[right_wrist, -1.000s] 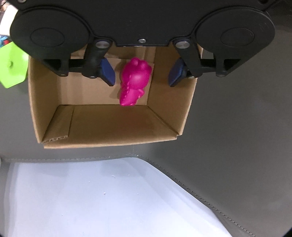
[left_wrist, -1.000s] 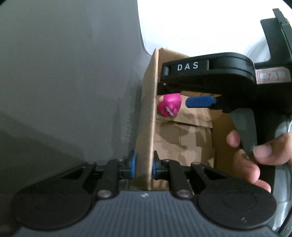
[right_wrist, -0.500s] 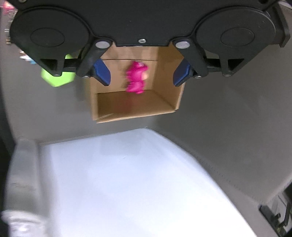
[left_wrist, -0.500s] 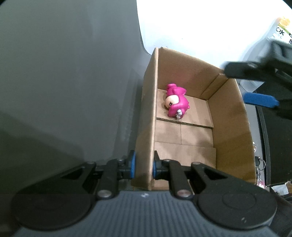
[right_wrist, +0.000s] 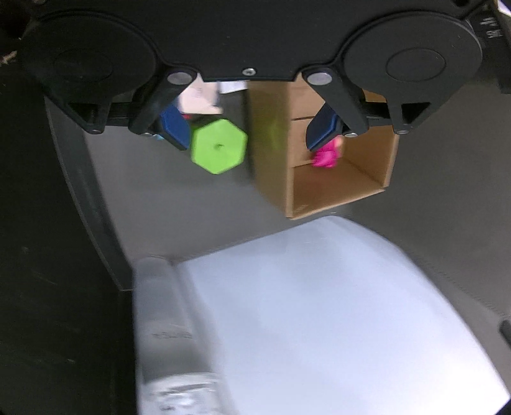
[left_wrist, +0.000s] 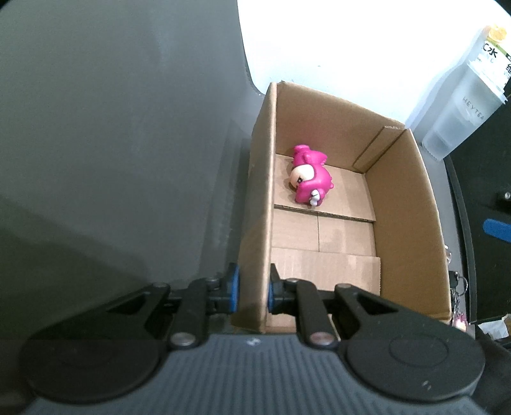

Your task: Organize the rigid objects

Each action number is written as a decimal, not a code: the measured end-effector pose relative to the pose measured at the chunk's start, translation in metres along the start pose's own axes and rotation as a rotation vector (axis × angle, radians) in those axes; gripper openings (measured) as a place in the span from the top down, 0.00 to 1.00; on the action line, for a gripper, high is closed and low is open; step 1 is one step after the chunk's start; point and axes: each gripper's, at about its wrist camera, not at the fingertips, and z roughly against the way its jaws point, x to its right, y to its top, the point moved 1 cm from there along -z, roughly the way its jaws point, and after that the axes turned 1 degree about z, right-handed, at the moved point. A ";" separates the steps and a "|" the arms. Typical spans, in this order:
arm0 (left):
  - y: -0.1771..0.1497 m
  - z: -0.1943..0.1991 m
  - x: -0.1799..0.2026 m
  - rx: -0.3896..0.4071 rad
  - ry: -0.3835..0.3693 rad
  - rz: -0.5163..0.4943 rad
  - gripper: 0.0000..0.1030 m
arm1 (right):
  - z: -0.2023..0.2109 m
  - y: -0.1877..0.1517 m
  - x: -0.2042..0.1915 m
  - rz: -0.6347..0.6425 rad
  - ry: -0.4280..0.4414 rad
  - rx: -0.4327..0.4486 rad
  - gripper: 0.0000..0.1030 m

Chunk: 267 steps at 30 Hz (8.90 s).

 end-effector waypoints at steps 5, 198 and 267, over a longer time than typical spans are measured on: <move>0.000 -0.001 -0.001 0.001 0.001 -0.003 0.85 | -0.004 -0.010 0.006 -0.018 -0.060 -0.017 0.23; -0.005 0.001 -0.006 0.014 -0.027 -0.037 0.85 | 0.011 -0.007 -0.107 0.594 -0.196 -0.069 0.03; -0.008 0.001 -0.005 0.016 -0.028 -0.055 0.85 | -0.025 -0.096 0.049 0.214 -0.377 -0.058 0.47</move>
